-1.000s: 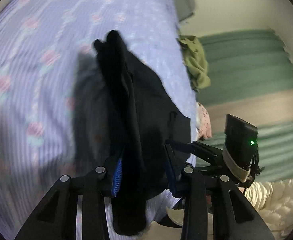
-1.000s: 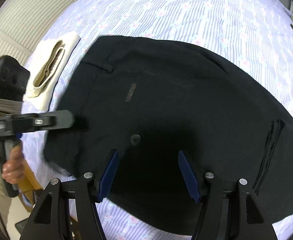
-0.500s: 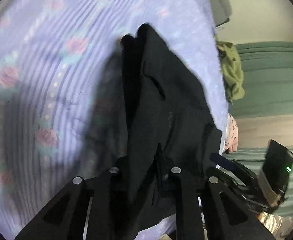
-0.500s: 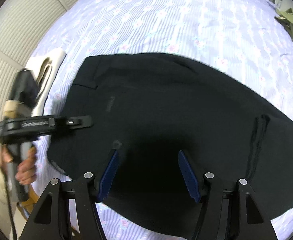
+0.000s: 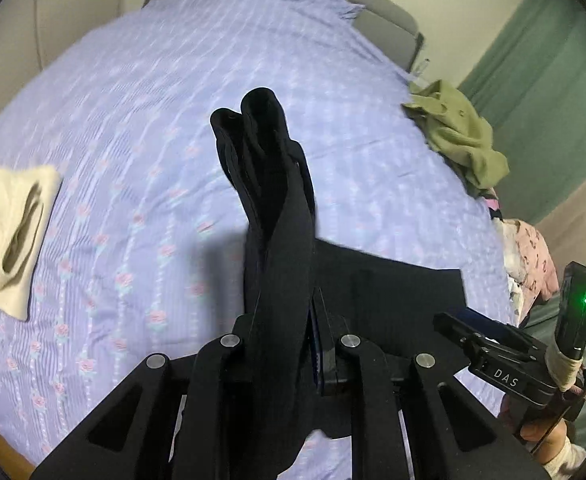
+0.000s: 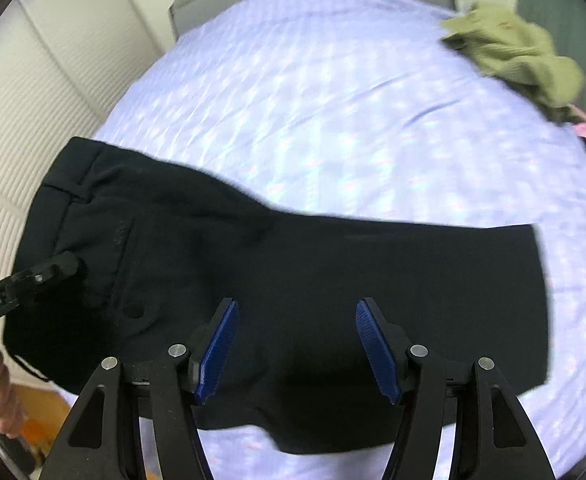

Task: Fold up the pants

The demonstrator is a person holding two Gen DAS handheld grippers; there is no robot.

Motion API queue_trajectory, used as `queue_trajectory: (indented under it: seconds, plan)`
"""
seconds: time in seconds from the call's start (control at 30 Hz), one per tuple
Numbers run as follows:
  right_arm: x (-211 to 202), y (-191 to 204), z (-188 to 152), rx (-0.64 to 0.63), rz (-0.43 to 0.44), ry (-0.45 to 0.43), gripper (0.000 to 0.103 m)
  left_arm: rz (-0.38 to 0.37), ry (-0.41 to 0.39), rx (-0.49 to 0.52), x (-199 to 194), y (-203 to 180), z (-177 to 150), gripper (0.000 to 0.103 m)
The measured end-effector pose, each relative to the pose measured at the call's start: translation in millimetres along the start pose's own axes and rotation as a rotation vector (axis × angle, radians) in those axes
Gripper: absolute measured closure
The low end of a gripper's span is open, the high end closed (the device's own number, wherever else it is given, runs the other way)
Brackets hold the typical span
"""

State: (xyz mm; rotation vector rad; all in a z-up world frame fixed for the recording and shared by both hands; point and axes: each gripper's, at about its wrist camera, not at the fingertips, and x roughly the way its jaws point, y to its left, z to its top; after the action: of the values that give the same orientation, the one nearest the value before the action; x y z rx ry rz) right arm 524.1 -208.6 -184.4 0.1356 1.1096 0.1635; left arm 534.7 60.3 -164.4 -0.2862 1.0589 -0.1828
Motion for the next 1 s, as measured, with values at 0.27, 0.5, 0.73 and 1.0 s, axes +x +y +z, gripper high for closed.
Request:
queue_trajectory:
  seconds: [0.27, 0.5, 0.73, 1.0]
  plan:
    - [-59, -104, -10, 0.083, -0.018, -0.082, 0.040, -0.048, 0.001, 0.021, 23, -126, -10, 0.085]
    - [-65, -193, -47, 0.100, -0.053, -0.040, 0.040, -0.005, 0.107, 0.062, 111, -238, -32, 0.085]
    - [-51, -280, -70, 0.173, -0.064, 0.012, 0.040, 0.051, 0.219, 0.118, 196, -315, -59, 0.082]
    - [-53, -324, -79, 0.218, -0.081, 0.008, 0.040, 0.070, 0.119, 0.293, 156, -361, -67, 0.017]
